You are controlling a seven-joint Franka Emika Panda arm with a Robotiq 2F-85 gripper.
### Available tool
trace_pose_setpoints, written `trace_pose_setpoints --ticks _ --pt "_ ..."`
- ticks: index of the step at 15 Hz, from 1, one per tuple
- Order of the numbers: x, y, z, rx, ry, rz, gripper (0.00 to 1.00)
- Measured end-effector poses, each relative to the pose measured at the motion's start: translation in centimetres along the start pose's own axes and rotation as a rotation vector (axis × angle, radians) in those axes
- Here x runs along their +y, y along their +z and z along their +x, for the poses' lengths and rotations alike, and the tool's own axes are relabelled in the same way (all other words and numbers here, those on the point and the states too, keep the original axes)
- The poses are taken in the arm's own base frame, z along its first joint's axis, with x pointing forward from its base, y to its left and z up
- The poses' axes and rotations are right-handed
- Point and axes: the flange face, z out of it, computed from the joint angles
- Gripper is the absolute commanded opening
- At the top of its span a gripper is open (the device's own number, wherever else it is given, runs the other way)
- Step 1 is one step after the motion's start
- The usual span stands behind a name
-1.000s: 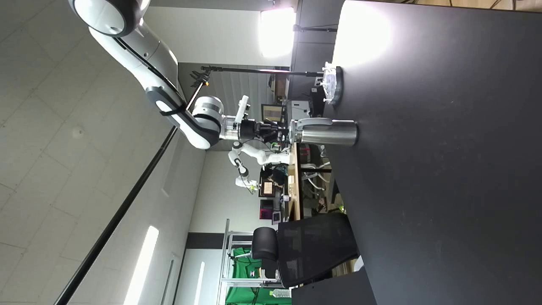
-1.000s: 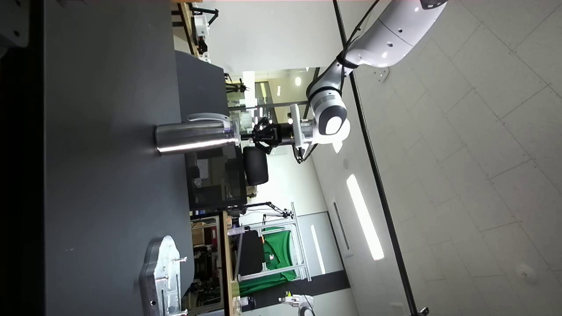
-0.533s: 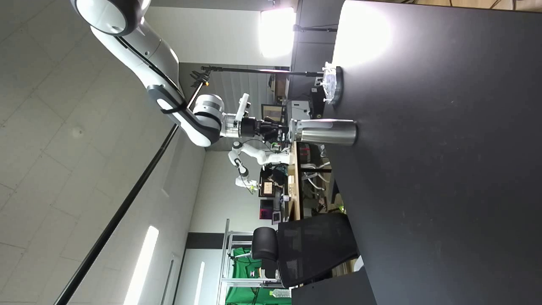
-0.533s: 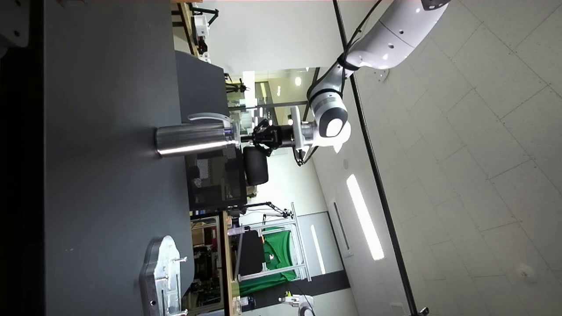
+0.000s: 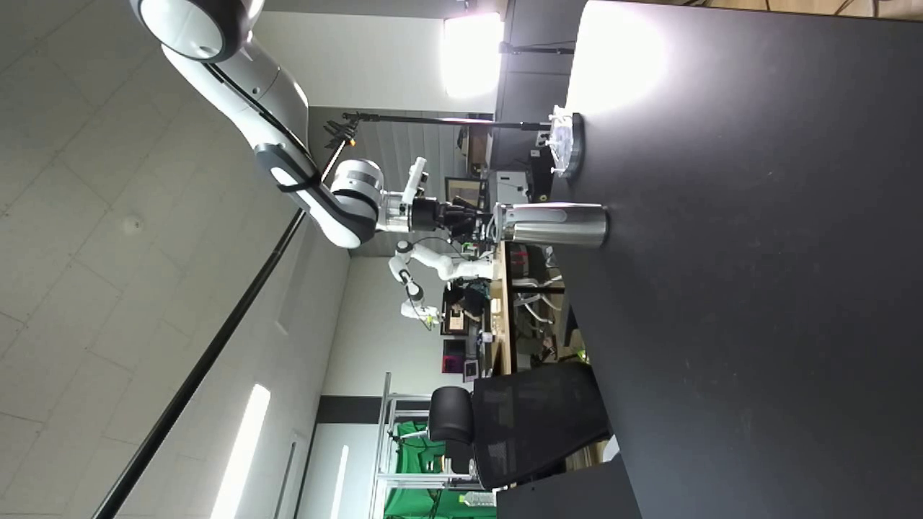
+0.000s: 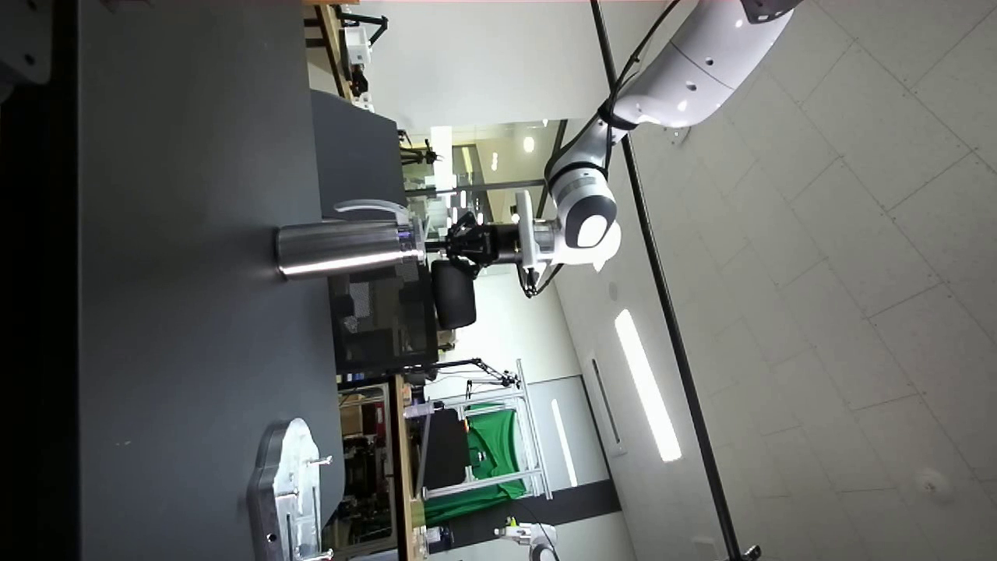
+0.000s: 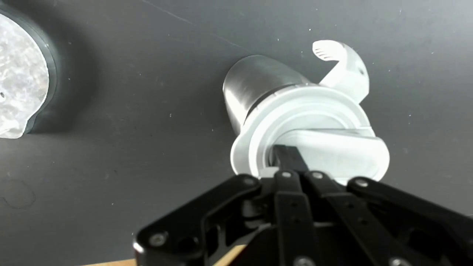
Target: Press the top of the jug to open
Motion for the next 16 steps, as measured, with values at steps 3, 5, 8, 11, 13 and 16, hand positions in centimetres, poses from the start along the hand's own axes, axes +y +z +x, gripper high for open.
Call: trace_pose_setpoints --ticks 3,5,8,11,13,16 --pt "0.4 -0.1 0.0 0.003 0.007 0.006 0.0" --pt "0.7 -1.1 0.2 0.02 0.009 -0.001 0.0" --pt "0.7 -4.4 0.3 0.066 0.01 -0.016 0.26" --pt "0.5 -8.0 0.0 0.099 0.007 -0.026 0.46" --pt "0.3 -9.2 -0.4 0.098 0.005 -0.024 0.6" --pt "0.1 -9.4 -0.6 0.08 0.001 -0.017 0.8"
